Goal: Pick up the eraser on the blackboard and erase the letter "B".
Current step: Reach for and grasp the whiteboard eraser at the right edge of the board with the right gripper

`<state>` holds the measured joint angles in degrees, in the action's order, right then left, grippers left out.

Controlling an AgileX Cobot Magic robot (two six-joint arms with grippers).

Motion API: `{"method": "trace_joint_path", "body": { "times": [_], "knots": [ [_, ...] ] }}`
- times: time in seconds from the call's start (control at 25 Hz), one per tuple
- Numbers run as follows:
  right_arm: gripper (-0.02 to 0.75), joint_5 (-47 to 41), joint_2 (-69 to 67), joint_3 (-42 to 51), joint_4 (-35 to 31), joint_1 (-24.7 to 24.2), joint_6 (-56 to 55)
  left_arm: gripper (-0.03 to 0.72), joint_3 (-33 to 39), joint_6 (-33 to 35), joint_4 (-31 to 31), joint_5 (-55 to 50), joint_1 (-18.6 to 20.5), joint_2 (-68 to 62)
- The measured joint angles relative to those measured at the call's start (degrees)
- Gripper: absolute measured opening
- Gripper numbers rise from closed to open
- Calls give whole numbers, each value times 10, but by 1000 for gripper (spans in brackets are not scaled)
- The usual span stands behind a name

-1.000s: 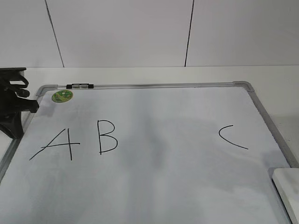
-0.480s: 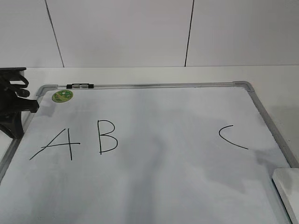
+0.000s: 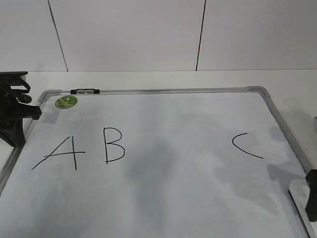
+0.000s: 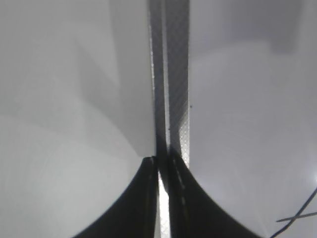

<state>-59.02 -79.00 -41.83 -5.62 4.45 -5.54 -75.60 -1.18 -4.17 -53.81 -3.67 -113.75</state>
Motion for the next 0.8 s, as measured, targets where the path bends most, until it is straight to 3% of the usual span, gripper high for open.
{"method": "trace_joint_path", "body": {
  "times": [0.8],
  "knots": [
    [670,-3,-108,-49,12,0,8,20,0,0,0,1,0,0]
  ]
}}
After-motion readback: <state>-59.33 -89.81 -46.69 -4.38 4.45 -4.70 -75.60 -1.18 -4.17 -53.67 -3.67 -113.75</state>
